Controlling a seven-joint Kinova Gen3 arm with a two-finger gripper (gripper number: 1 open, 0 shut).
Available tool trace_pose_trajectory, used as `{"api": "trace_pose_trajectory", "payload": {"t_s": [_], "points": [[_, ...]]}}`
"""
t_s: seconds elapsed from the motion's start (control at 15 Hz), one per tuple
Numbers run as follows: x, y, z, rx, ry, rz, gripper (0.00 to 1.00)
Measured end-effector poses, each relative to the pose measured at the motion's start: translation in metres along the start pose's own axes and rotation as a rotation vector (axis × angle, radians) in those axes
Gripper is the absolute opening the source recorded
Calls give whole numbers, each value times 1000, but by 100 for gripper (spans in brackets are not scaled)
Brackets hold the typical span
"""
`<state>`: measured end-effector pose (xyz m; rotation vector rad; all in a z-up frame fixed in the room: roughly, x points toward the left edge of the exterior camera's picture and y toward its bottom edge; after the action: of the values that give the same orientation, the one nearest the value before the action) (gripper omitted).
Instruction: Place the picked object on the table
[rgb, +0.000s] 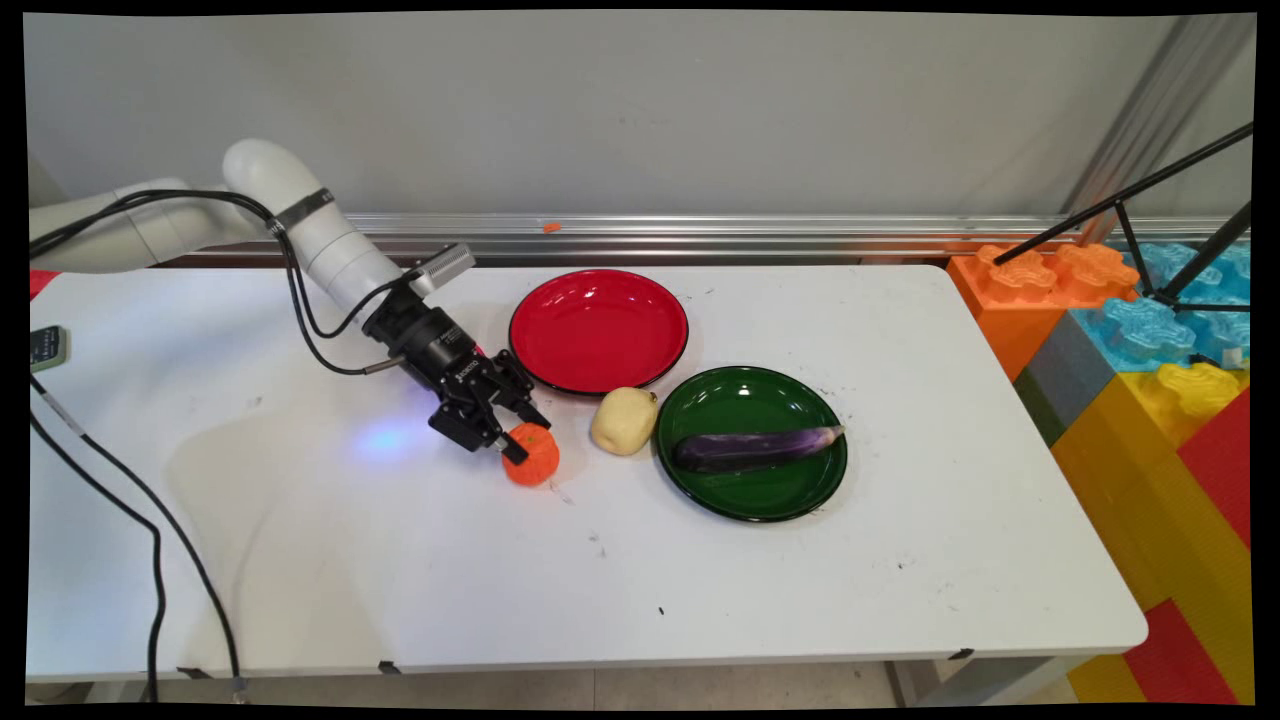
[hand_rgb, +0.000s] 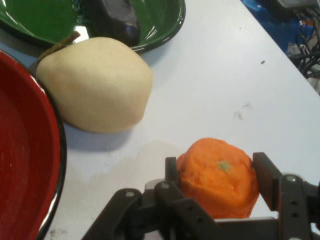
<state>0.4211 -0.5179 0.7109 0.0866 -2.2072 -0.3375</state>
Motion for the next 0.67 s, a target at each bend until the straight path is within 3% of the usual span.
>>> {"api": "trace_pose_trajectory", "payload": {"t_s": [0.67], "points": [[-5, -6, -2, 30, 15, -13, 0]]}}
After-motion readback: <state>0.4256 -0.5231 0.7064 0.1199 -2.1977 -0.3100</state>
